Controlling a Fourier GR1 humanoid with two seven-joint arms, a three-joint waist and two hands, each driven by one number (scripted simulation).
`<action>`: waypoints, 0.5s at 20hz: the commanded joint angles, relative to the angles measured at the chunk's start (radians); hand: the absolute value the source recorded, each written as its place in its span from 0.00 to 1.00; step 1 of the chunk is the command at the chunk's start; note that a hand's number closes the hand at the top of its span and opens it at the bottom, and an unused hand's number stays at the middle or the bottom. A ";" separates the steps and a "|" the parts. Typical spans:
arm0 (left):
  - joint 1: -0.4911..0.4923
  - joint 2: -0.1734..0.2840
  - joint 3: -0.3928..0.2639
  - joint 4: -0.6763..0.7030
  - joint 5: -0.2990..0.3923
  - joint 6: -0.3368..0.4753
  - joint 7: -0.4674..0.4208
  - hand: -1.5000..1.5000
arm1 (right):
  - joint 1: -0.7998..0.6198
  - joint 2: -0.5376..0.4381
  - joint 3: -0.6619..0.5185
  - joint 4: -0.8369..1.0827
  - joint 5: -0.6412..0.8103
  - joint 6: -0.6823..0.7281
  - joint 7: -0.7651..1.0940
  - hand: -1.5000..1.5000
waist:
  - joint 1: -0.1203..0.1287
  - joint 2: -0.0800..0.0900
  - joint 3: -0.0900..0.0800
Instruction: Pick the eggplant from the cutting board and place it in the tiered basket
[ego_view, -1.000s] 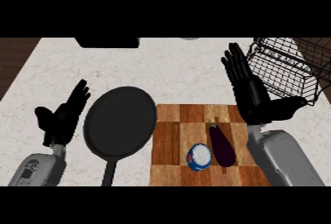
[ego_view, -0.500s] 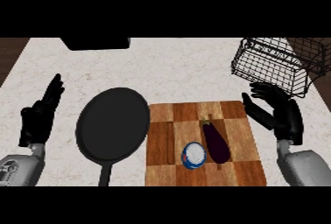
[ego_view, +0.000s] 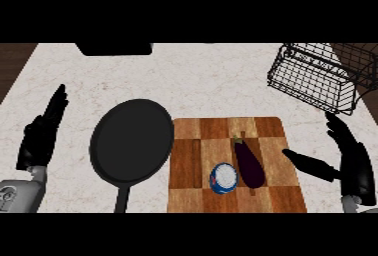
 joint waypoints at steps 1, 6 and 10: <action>-0.020 -0.014 -0.019 -0.014 -0.013 0.003 0.018 0.50 | -0.010 -0.153 0.101 -0.079 0.060 0.175 0.222 0.00 | 0.019 0.004 -0.003; -0.016 -0.018 -0.043 -0.041 -0.027 -0.006 0.030 0.50 | -0.203 -0.248 0.136 -0.172 -0.010 0.432 0.538 0.00 | 0.059 0.009 0.000; -0.014 -0.007 -0.017 -0.032 -0.028 -0.012 0.012 0.50 | -0.375 -0.223 0.136 -0.229 -0.048 0.536 0.802 0.00 | 0.051 0.010 0.002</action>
